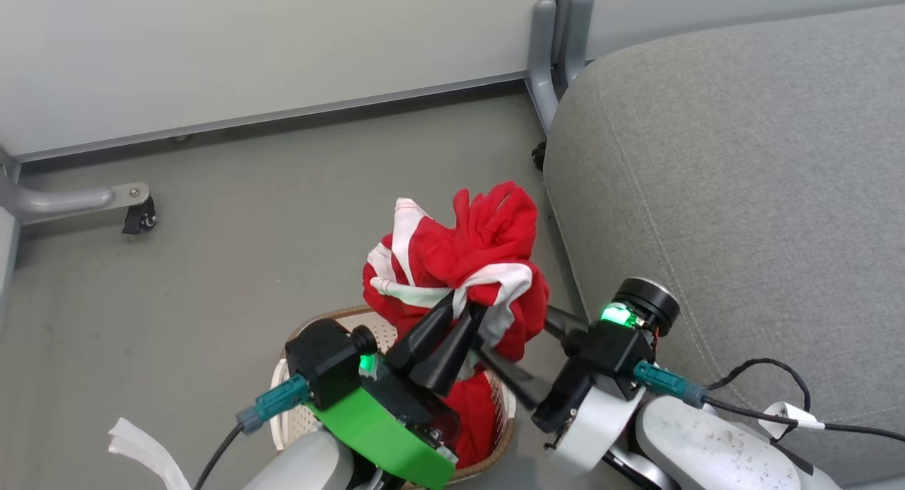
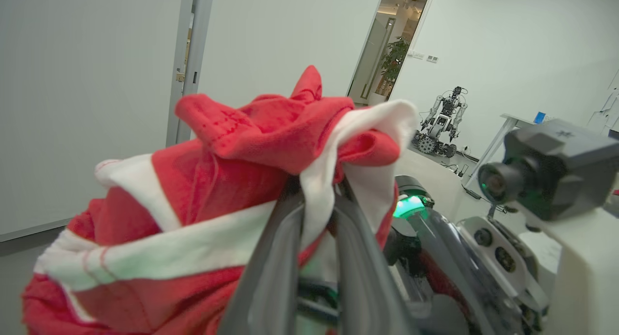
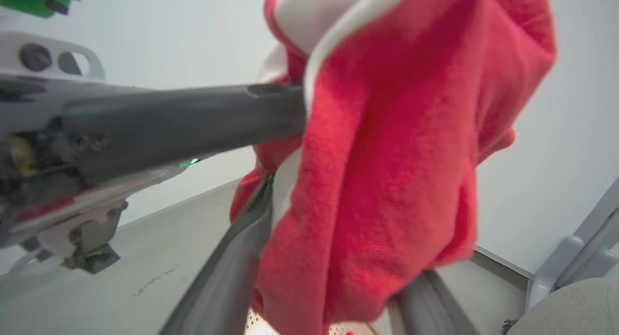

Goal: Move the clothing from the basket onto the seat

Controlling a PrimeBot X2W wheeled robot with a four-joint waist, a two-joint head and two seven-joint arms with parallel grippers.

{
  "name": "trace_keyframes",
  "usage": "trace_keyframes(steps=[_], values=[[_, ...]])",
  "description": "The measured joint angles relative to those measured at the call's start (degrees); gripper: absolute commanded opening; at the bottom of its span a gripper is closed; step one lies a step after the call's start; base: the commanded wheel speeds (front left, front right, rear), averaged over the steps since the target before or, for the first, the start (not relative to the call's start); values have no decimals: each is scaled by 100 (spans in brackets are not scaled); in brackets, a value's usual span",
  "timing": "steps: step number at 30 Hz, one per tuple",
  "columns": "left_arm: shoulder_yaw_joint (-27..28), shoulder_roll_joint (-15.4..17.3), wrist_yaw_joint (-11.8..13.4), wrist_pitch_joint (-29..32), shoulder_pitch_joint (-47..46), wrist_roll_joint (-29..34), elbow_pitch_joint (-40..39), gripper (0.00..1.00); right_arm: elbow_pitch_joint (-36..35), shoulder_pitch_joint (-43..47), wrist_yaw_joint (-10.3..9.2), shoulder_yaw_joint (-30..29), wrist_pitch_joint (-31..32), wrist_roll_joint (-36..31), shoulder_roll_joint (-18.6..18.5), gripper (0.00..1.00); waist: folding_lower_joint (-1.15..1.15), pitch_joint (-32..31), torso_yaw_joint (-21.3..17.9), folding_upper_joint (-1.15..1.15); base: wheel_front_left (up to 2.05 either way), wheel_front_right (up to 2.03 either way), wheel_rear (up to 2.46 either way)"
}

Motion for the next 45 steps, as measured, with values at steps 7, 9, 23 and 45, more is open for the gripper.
trace_keyframes(steps=[7,9,23,45], values=[[23,15,-1,-1,0,-35,18,0,4,30,1,-155,0,-26,74,0,0,-19,35,0,0,0,0],[27,16,-1,-4,0,-41,22,0,-9,38,1,-205,1,-48,81,0,0,-22,34,0,0,0,0],[539,-47,-7,-1,188,80,336,100,-304,641,1,-1421,1,-358,348,0,0,-154,11,0,0,0,0],[3607,-1091,-7,-1,1853,2135,1066,100,-878,2534,1,-4805,0,-1730,1551,0,0,-418,312,0,0,0,0]])
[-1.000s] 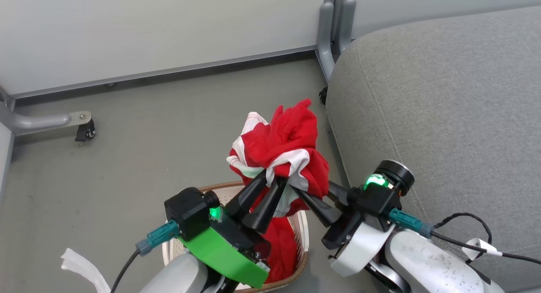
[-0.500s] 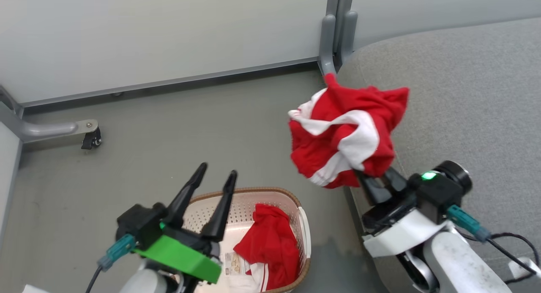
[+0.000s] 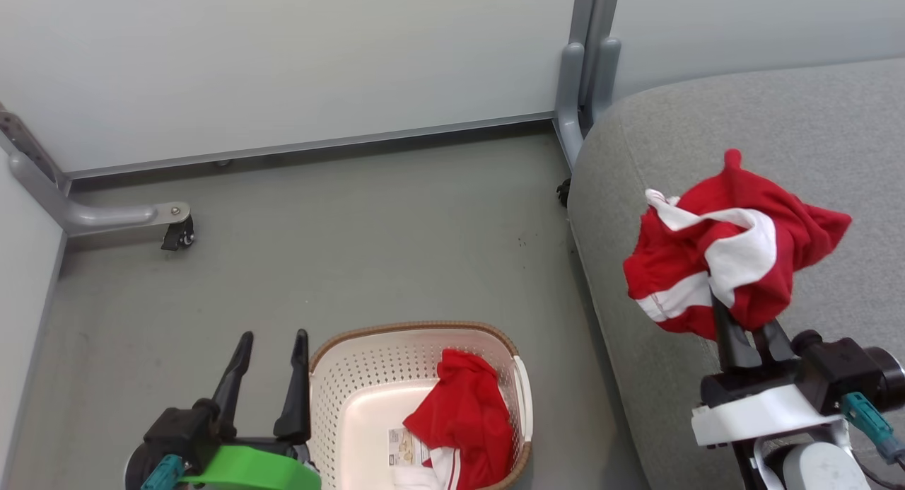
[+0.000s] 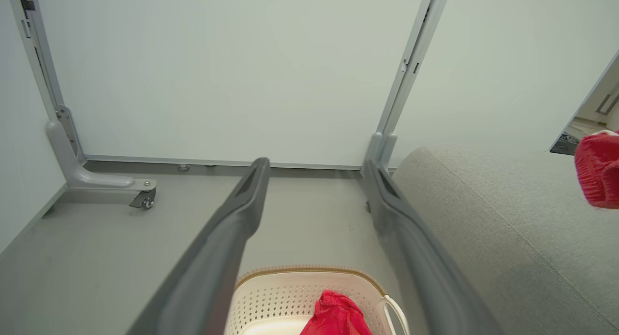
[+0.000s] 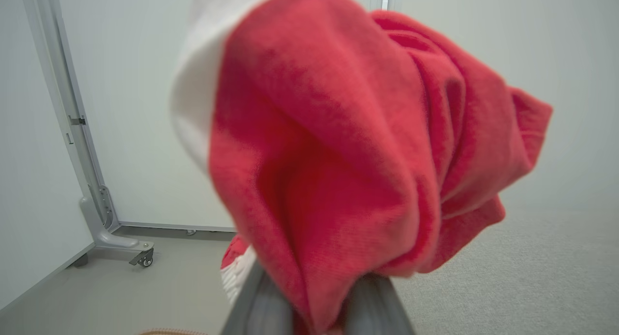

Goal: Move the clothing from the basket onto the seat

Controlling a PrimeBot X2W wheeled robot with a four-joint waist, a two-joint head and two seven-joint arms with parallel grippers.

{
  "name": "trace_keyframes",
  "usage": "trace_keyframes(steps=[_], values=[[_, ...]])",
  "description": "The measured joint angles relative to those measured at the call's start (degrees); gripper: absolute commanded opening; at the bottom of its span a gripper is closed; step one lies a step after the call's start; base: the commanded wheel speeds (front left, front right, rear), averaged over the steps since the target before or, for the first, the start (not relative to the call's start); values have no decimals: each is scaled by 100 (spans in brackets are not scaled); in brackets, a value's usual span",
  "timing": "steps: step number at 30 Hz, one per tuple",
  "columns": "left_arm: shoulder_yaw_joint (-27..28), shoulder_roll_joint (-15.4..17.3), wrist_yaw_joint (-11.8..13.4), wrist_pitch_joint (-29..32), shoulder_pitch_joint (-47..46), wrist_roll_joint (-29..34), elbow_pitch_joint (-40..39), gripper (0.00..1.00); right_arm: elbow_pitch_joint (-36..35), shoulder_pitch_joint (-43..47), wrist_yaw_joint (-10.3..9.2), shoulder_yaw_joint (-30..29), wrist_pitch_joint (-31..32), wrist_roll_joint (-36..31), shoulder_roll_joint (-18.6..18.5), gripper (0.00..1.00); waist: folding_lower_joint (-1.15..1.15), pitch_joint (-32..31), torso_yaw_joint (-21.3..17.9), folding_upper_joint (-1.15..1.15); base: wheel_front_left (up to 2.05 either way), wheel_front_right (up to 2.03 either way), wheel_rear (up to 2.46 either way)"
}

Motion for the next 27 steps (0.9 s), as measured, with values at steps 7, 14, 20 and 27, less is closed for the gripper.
trace_keyframes(steps=[7,14,20,27], values=[[230,-108,0,0,150,270,-8,100,31,183,0,-156,0,-103,133,0,0,-44,15,0,0,0,0],[238,-109,0,0,157,185,-7,100,32,168,0,-130,0,-109,149,0,0,-52,11,0,0,0,0],[223,-109,0,0,157,169,-13,100,7,154,0,-108,0,-119,156,0,0,-48,-13,0,0,0,0],[126,-110,0,0,156,170,-60,100,-57,65,0,-154,0,-140,160,0,0,-18,-218,0,0,0,0]])
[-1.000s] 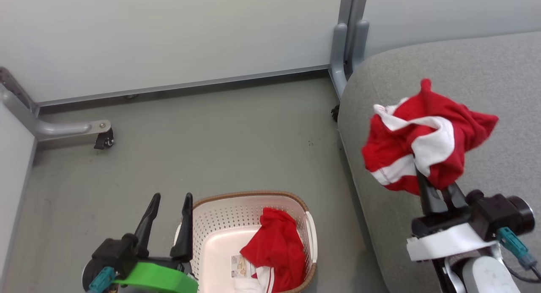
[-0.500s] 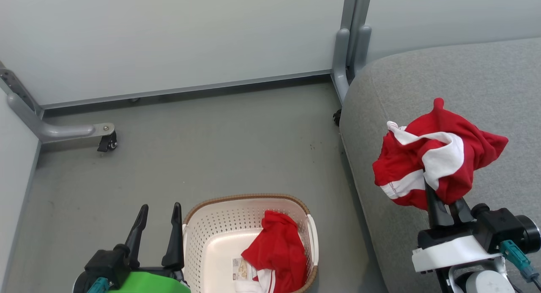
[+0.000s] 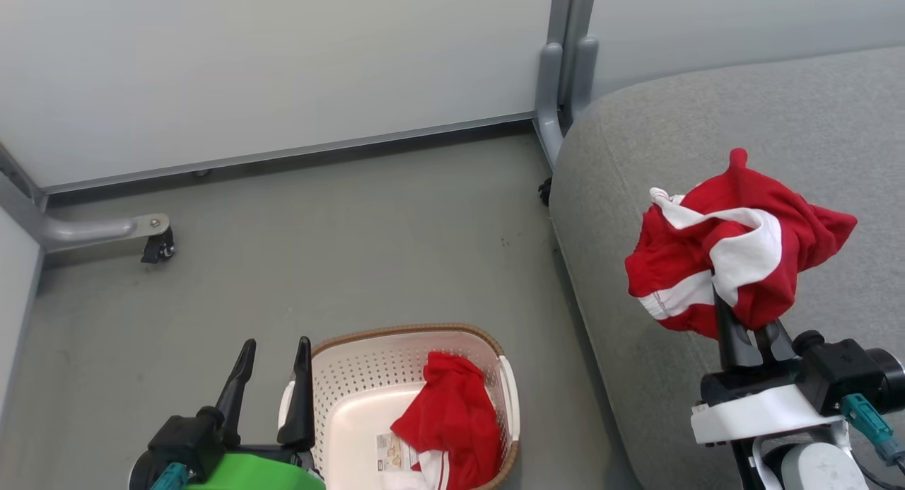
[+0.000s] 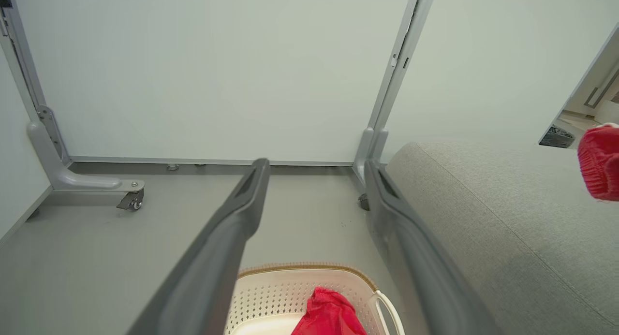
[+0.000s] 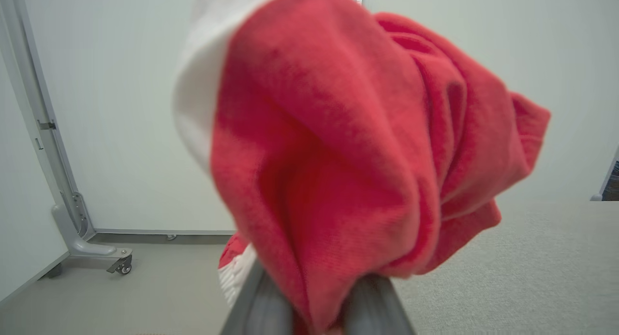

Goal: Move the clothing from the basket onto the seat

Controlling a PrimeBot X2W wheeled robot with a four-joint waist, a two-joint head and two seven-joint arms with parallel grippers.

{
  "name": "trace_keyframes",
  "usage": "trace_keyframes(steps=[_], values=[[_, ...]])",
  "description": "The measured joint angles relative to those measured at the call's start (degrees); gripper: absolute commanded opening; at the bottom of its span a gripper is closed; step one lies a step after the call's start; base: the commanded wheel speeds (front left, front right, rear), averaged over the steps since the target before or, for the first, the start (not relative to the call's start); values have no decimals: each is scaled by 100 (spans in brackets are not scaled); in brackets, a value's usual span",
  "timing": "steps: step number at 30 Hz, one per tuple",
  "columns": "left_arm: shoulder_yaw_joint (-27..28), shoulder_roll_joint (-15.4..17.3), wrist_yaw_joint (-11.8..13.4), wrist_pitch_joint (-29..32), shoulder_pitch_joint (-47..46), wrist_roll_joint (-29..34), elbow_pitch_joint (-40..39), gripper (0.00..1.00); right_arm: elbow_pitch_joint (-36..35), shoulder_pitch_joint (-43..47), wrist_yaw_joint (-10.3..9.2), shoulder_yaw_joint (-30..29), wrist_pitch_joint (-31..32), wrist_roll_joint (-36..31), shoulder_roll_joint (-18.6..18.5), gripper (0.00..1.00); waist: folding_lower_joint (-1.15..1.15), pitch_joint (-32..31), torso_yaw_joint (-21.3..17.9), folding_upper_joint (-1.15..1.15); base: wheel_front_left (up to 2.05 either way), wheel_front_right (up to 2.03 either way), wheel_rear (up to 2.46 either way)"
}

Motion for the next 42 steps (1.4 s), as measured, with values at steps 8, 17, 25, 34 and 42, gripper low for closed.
trace_keyframes(steps=[8,17,25,34,42], values=[[-88,-1,0,0,-54,-16,-108,100,-120,-119,0,-88,0,-62,1,0,0,87,-531,0,0,0,0],[-292,-4,0,0,-247,36,-186,100,-201,-214,0,-281,0,-63,-1,0,0,230,-1369,0,0,0,0],[-442,-5,0,0,-336,93,-205,100,-197,-229,0,-387,0,19,-1,0,0,356,-2162,0,0,0,0],[-731,-11,0,0,-587,207,-135,100,-309,-220,0,-655,0,153,-1,0,0,550,-2698,0,0,0,0],[-778,-11,0,0,-654,218,-111,100,-314,-221,0,-680,0,153,0,0,0,622,-2745,0,0,0,0]])
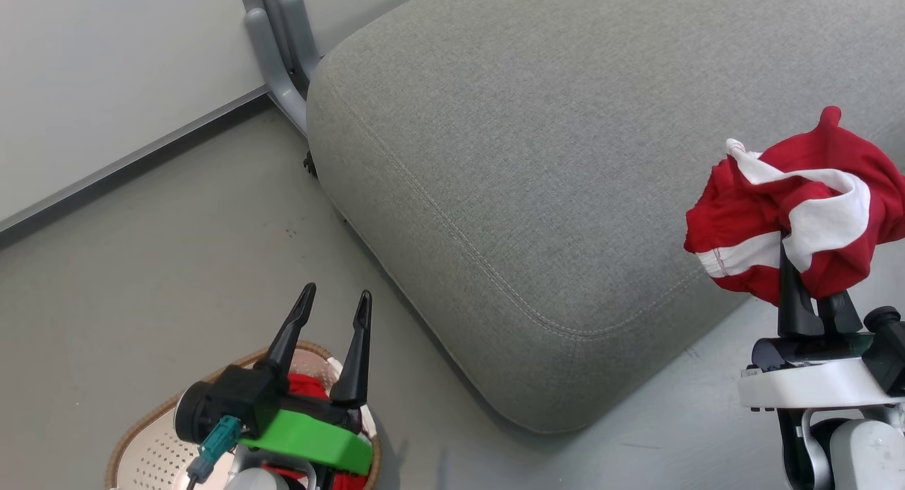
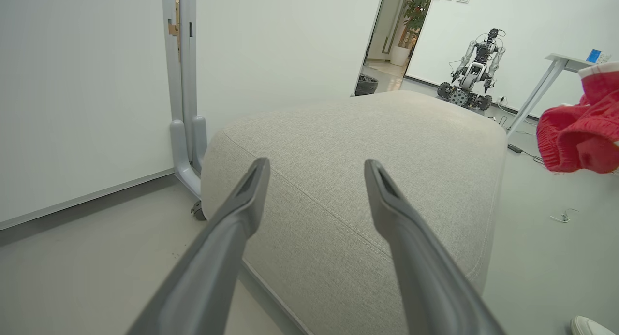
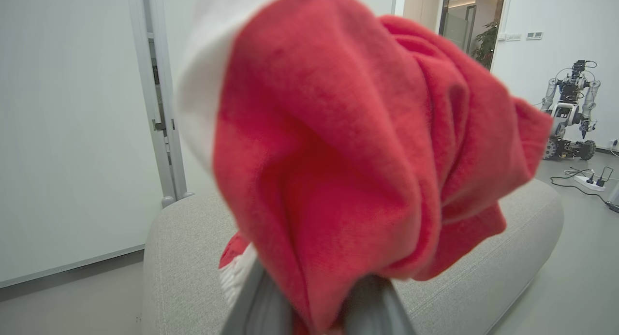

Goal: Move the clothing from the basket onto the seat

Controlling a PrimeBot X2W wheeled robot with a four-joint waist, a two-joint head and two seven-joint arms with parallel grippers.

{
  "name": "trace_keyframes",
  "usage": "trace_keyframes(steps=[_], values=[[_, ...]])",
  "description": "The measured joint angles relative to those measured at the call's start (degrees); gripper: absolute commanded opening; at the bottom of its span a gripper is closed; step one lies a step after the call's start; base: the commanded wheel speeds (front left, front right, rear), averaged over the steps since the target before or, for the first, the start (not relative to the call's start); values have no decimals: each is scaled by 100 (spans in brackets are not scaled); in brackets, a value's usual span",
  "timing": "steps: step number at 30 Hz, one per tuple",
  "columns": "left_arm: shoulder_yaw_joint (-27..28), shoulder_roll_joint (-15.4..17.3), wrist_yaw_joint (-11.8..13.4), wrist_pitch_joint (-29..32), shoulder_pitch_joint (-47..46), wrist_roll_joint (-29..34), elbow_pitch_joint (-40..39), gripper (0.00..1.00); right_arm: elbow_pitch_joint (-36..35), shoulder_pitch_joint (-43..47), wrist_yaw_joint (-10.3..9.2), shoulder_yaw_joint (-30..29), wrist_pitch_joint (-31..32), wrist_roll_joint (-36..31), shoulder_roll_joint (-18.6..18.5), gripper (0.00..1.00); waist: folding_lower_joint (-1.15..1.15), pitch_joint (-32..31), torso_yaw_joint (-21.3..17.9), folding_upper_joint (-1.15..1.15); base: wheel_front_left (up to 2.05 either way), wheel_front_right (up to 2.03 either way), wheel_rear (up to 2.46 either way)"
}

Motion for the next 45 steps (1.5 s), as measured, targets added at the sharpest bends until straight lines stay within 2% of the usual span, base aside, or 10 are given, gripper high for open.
trace_keyframes(steps=[5,10,15,22,27,32,38,45], values=[[74,0,0,0,74,19,-20,100,8,-160,0,4,0,-125,-1,0,0,18,17,0,0,0,0],[-29,37,0,0,81,100,-69,100,-82,-759,0,-58,0,-300,-64,0,0,169,34,0,0,0,0],[-214,226,0,0,-280,111,-97,100,-90,-1644,0,-399,0,-233,-400,0,0,479,126,0,0,0,0],[-457,474,0,0,-734,103,-109,100,508,-2997,0,-826,0,77,-878,0,0,1108,465,0,0,0,0],[-608,586,0,0,-1071,92,-127,100,1160,-3834,0,-998,-1,286,-1176,0,0,1576,773,0,0,0,0],[-753,653,0,0,-1313,85,-181,100,2137,-4363,0,-1239,-1,526,-1241,0,0,1987,1109,0,0,0,0],[-805,659,0,0,-1441,85,-213,100,3396,-4556,1,-1013,0,740,-1281,0,0,2366,1475,0,0,0,0],[-836,665,0,0,-1505,86,-207,100,4764,-4630,1,-225,-1,1074,-1274,0,0,2698,1724,0,0,0,0]])
